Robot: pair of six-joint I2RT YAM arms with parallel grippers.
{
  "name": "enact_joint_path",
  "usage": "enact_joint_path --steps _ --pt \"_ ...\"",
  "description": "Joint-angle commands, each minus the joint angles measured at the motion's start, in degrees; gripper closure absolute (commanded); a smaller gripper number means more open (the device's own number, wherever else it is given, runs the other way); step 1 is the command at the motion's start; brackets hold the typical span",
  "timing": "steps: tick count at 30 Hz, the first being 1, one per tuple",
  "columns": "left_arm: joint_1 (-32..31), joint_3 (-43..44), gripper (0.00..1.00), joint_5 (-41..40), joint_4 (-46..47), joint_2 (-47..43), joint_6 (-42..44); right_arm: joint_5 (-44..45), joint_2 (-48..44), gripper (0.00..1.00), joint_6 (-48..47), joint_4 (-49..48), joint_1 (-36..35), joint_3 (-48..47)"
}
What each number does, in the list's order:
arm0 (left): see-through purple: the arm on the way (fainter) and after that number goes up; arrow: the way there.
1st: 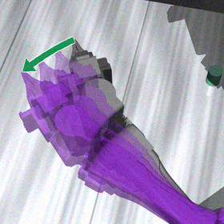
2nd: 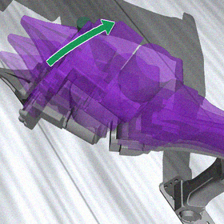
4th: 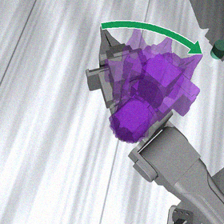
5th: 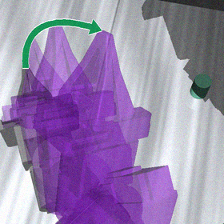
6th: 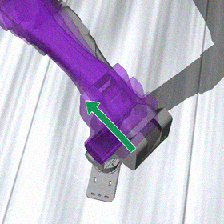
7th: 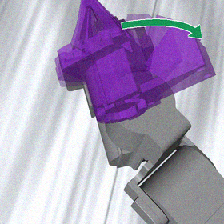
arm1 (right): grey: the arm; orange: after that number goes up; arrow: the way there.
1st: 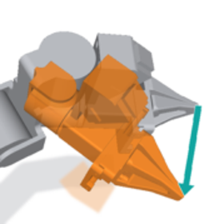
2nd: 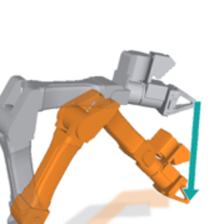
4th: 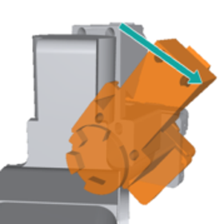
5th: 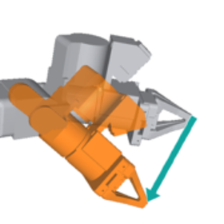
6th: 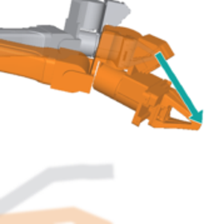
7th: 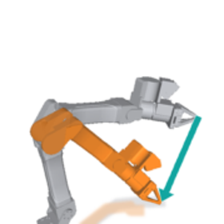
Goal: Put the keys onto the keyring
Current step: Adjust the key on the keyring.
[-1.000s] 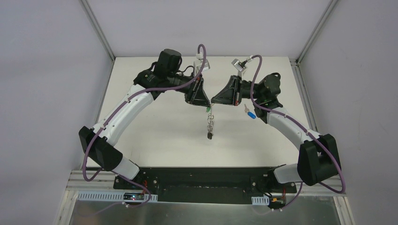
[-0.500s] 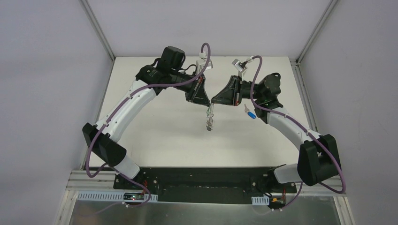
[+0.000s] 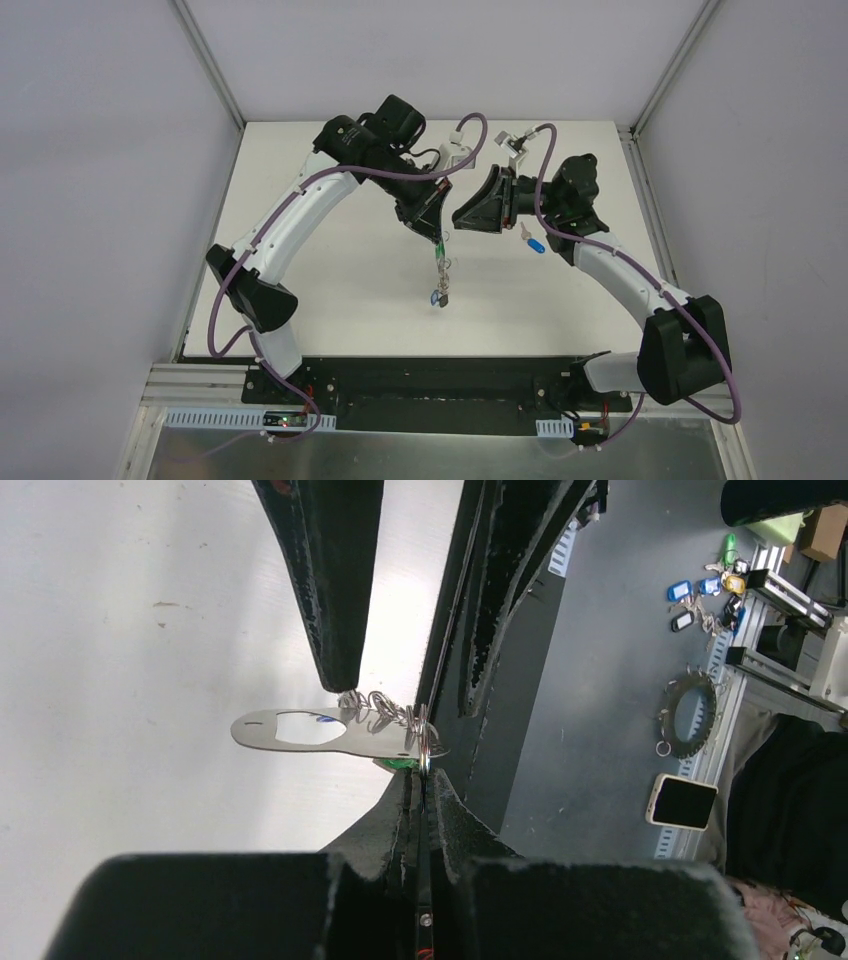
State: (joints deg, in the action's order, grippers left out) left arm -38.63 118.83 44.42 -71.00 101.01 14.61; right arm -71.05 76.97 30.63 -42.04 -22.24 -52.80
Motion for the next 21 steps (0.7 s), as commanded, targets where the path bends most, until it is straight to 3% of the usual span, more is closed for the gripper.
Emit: enact_joint_path --steps 1,14,21 --pt "-0.51 3.02 1.0 0.95 -2.46 0.28 0.94 -1.21 -2.34 0.61 -6.78 4.62 -1.52 -1.21" --pt "-0.92 2.66 1.0 2.31 -2.2 1.29 0.68 -0.52 -0.54 0.76 -7.72 5.92 -4.59 -1.61" --pt "-0.92 2.25 1.0 2.42 -2.02 1.38 0.84 -0.32 0.15 0.89 -7.53 5.92 -5.0 -1.76"
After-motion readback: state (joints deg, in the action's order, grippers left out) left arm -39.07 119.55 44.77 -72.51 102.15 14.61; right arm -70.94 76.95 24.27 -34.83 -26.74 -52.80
